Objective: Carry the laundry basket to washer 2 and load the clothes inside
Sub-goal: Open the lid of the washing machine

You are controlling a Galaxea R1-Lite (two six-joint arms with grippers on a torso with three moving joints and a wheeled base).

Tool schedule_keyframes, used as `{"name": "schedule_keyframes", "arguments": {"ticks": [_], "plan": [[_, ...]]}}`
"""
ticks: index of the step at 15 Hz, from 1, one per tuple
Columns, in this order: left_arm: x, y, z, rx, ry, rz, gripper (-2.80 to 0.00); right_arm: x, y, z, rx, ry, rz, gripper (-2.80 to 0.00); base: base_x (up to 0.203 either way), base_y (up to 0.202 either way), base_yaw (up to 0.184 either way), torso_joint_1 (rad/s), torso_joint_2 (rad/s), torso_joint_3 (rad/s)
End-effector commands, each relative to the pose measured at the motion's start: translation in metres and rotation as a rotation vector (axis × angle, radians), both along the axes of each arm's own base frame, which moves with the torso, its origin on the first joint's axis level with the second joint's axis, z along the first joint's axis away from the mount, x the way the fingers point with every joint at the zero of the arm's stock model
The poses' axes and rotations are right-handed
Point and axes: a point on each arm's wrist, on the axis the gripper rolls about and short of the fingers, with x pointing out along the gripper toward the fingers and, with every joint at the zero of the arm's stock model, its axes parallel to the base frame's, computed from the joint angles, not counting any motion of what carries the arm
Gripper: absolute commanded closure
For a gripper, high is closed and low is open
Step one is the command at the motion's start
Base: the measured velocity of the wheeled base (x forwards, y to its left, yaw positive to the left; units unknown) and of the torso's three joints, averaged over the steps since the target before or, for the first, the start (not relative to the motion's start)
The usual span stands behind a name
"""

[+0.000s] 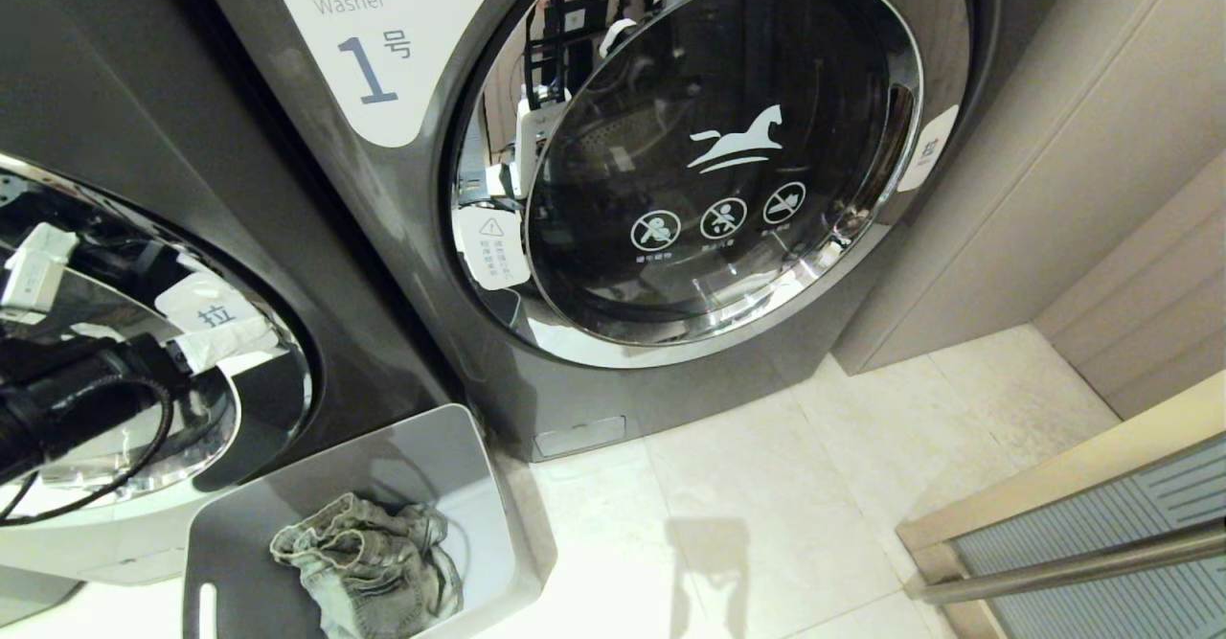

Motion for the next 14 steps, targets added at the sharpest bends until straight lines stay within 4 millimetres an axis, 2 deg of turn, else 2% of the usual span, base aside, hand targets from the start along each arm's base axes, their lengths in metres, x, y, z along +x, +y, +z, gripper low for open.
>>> {"name": "schedule_keyframes", "arguments": {"ticks": [1,14], "plan": [[-0.0003,0.0002,-0.0009,-0.003,0.003,-0.005,-2.8,0.004,0.0,-0.0108,-0.002,0.038,0.001,0.0,0.0,0.0,0.0,0.0,0.0,0.0],[-0.0054,-0.0017,-0.0017,-0.005,0.003,-0.008,-2.8,0.0041,0.0,-0.0108,-0.002,0.039,0.001,0.0,0.0,0.0,0.0,0.0,0.0,0.0]]}}
